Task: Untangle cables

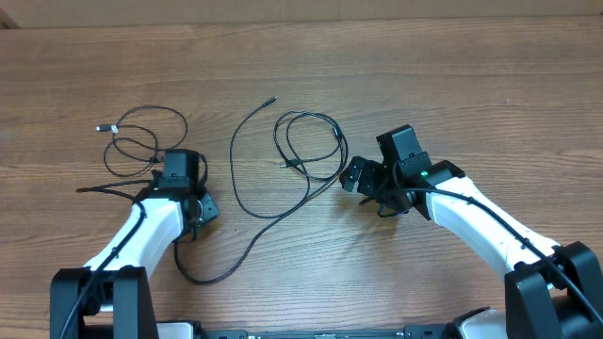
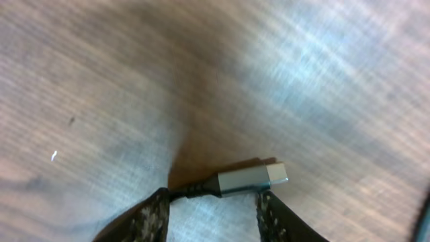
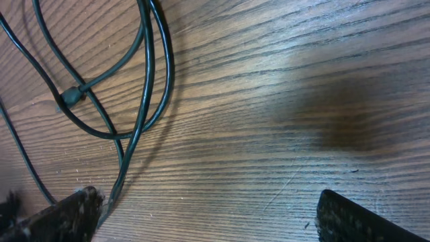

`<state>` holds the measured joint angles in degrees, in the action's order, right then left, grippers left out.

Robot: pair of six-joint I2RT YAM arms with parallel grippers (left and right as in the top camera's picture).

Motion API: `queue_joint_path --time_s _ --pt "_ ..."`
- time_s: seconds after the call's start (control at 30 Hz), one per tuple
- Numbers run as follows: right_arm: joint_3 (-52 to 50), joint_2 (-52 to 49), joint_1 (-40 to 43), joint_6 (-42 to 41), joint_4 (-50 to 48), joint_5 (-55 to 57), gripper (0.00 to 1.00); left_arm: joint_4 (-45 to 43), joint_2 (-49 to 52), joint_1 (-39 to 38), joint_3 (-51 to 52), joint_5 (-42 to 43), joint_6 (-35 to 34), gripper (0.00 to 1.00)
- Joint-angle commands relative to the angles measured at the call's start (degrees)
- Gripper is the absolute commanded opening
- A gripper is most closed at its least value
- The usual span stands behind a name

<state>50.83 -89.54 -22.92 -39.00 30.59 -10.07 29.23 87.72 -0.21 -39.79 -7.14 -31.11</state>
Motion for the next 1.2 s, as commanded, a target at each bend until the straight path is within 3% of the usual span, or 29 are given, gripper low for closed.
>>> queue_joint_path --time_s 0.0,0.17,0.33,0.6,0.83,0.9,1.07,1.17 --pt "-0.42 -0.17 -0.22 -0.24 -0.44 0.55 1.0 -6.32 4.09 4.22 2.82 13.05 5.86 0.41" --pt "-0.42 -0.17 -0.22 -0.26 -0.55 0.55 1.0 -12.72 4.09 8.07 2.49 18.47 5.81 0.38" --pt "-0.42 -0.17 -0.22 -0.48 -0.98 0.55 1.0 -19.34 4.09 8.72 2.43 22.49 5.77 0.46" --pt "-0.42 -0.17 -0.22 -0.46 -1.01 0.57 1.0 -12.44 1.18 8.87 -2.89 33.0 13.18 0.69" --pt "-0.42 -0.17 -0.22 -0.44 -2.62 0.61 1.0 -8.41 -4.35 8.81 -3.61 40.0 19.21 0.78" --pt "-0.42 -0.17 -0.22 -0.42 -2.64 0.61 1.0 -2.36 -5.81 8.96 -3.61 31.65 15.76 0.72" --pt "-0.42 -0.17 -0.22 0.04 -2.23 0.66 1.0 9.4 -6.1 8.98 -3.58 2.95 5.35 0.8" --pt "-0.42 -0.17 -0.22 0.02 -2.27 2.12 1.0 15.37 -6.1 8.98 -3.45 -11.3 -1.64 0.67"
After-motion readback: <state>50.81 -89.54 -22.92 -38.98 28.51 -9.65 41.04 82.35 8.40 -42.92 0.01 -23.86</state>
